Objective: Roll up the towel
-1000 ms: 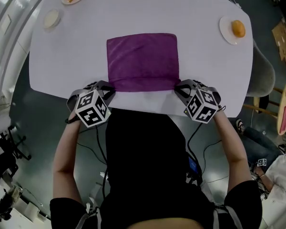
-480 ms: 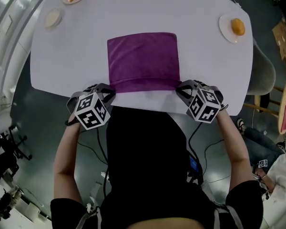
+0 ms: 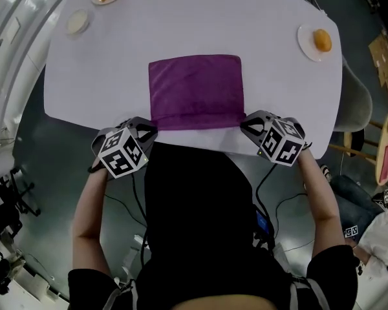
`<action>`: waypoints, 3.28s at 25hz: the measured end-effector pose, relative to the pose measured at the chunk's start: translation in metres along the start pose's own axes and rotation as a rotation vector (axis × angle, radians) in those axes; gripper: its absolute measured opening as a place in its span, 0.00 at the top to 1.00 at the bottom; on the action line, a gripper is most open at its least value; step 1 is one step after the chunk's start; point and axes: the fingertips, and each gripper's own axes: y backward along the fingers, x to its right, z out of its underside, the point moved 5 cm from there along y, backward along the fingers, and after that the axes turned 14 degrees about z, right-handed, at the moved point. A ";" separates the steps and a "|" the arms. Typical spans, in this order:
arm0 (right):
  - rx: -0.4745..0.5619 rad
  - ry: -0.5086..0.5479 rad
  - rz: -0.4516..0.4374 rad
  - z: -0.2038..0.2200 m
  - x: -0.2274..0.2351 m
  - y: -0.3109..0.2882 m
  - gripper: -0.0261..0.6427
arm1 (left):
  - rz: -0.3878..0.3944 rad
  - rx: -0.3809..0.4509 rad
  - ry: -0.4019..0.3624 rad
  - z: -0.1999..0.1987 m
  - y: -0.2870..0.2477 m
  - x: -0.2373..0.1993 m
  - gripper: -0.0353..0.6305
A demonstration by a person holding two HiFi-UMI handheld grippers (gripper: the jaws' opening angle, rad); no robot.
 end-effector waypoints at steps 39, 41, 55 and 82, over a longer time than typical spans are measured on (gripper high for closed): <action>-0.021 -0.103 0.128 -0.012 0.099 -0.043 0.83 | -0.142 0.071 0.091 -0.005 0.015 -0.088 0.90; -0.013 -0.096 0.147 -0.012 0.102 -0.041 0.83 | -0.198 0.061 0.089 -0.005 0.017 -0.091 0.81; 0.011 -0.088 0.298 -0.001 0.099 0.002 0.69 | -0.280 0.180 0.052 -0.012 0.054 -0.070 0.62; -0.014 0.061 0.139 -0.006 0.040 -0.033 0.79 | -0.004 -0.057 -0.132 -0.008 -0.010 -0.040 0.62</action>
